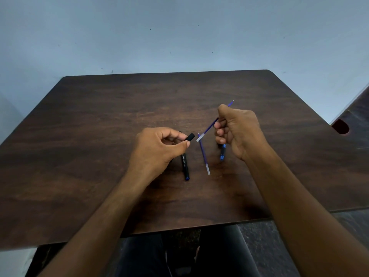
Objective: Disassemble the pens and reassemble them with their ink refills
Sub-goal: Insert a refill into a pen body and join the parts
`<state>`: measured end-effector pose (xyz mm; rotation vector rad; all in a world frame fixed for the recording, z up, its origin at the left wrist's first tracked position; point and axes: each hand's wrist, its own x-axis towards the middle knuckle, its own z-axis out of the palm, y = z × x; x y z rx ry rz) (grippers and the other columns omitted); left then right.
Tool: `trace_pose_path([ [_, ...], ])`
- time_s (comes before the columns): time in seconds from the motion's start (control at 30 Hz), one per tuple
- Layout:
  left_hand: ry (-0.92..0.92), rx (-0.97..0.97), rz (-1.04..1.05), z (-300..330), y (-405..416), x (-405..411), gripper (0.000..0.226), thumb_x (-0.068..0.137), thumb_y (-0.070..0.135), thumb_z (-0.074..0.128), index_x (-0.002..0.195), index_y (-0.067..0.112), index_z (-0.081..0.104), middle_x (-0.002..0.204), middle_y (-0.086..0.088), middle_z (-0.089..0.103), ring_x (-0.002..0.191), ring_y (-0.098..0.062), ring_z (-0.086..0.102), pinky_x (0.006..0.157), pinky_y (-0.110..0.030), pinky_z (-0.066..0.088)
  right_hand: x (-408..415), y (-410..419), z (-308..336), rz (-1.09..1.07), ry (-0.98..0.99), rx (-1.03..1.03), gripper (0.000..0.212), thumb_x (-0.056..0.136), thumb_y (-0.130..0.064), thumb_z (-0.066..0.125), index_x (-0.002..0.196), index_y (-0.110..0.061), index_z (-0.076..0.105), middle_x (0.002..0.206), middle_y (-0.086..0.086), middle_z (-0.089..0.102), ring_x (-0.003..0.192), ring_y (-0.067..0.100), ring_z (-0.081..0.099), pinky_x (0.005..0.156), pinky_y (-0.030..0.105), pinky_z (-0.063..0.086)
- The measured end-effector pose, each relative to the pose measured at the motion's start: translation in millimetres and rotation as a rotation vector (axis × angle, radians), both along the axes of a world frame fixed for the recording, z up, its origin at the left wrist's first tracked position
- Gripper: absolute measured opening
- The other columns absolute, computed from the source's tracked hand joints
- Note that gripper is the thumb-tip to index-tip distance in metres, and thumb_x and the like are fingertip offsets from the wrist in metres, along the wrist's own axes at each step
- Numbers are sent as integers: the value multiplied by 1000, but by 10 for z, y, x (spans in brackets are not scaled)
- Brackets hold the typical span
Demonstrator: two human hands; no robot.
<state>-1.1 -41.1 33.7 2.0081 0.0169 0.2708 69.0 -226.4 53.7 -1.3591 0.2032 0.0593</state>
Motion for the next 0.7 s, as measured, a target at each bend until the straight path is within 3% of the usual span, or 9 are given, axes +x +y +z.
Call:
trace_pose_path([
  [0.23, -81, 113, -35, 31, 90, -16, 17, 74, 24, 85, 88, 32, 79, 79, 20, 75, 71, 1, 70, 67, -14, 54, -83, 7, 12, -49, -123, 74, 16, 76, -11, 60, 62, -11, 51, 51, 6, 59, 37, 15, 46, 36, 23, 36],
  [0.53, -166, 121, -38, 22, 95, -17, 27, 74, 19, 85, 86, 41, 75, 81, 22, 75, 80, 5, 70, 80, -19, 54, -221, 96, 10, -74, -267, 79, 18, 78, -8, 59, 61, -9, 54, 54, 11, 61, 36, 18, 47, 38, 25, 39],
  [0.7, -171, 163, -29, 10, 96, 6, 29, 74, 19, 85, 85, 43, 74, 80, 27, 72, 80, 9, 68, 78, -11, 51, -298, 126, -1, -44, -357, 17, 16, 80, -5, 59, 65, -9, 56, 56, 10, 63, 37, 18, 50, 37, 25, 41],
])
